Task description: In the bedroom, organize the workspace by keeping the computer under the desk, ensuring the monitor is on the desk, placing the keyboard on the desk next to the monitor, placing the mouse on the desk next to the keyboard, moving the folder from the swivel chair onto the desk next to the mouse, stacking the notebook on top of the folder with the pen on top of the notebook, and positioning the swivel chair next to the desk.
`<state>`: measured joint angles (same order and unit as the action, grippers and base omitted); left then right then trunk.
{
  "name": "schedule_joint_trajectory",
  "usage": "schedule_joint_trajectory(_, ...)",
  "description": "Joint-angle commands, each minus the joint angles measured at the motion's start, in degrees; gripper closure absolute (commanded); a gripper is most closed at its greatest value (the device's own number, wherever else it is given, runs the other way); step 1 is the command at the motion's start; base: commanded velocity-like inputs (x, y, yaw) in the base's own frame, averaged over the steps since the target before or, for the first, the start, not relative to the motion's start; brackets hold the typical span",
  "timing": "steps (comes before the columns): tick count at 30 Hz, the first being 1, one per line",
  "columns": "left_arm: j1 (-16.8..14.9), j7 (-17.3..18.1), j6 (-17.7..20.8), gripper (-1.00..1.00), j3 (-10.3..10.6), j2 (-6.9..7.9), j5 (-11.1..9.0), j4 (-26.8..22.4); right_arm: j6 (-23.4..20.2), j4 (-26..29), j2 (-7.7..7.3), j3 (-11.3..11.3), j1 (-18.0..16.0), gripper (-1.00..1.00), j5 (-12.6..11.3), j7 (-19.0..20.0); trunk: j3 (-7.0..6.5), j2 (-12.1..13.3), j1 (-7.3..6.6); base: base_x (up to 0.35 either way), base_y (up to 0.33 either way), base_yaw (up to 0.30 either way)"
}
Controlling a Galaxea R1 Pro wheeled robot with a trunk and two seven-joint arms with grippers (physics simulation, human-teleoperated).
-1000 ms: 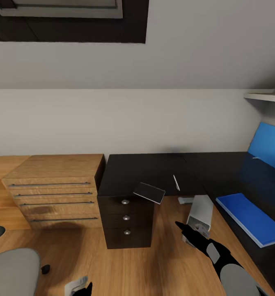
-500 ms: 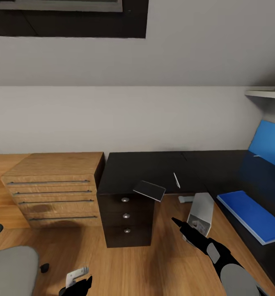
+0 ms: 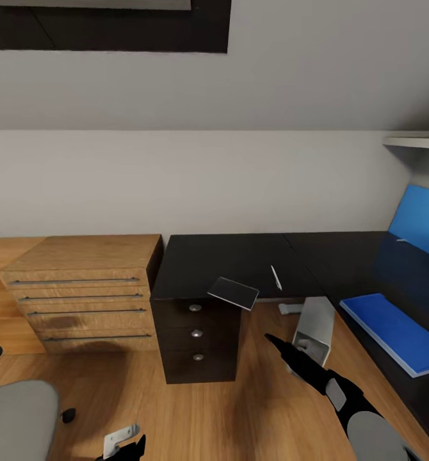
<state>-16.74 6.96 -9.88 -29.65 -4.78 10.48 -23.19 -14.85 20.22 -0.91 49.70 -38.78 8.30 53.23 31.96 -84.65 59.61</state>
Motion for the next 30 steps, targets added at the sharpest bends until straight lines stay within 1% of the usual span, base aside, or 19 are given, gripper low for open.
schedule_joint_trajectory(1, 0.0, 0.4, -0.2, -1.0, -0.5, -0.05, 0.6, 0.0, -0.5, 0.1, -0.1, 0.5, -0.1, -1.0, 0.5, 0.4, 0.06, 0.0, 0.0, 0.0, 0.0, 0.0)
schedule_joint_trajectory(4, 0.0, 0.5, -0.4, -1.0, -0.5, 0.0, 0.6, 0.7, -0.6, 0.0, -0.55, 0.5, -0.1, -1.0, 0.3, 1.0, 0.06, 0.0, 0.0, 0.0, 0.0, 0.0)
schedule_joint_trajectory(7, 0.0, 0.6, -0.5, -1.0, -0.5, 0.13, 0.6, 1.5, -0.6, 0.0, -0.58, 0.5, -0.1, -1.0, 0.3, 1.1, 0.06, 0.0, 0.0, 0.077, 0.0, 0.0)
schedule_joint_trajectory(19, 0.0, 0.5, -0.5, -1.0, -0.6, 0.21, 0.5, 1.8, -0.3, -0.3, -0.4, 0.5, -0.1, -1.0, 0.4, 1.2, 0.06, 0.0, 0.0, 0.278, 0.0, 0.0)
schedule_joint_trajectory(30, 0.0, 0.5, -0.6, -1.0, -0.6, 0.21, 0.5, 1.8, -0.8, -0.5, -0.17, 0.6, -0.1, -1.0, 0.4, 0.8, 0.06, 0.0, 0.0, 0.049, 0.02, 0.0)
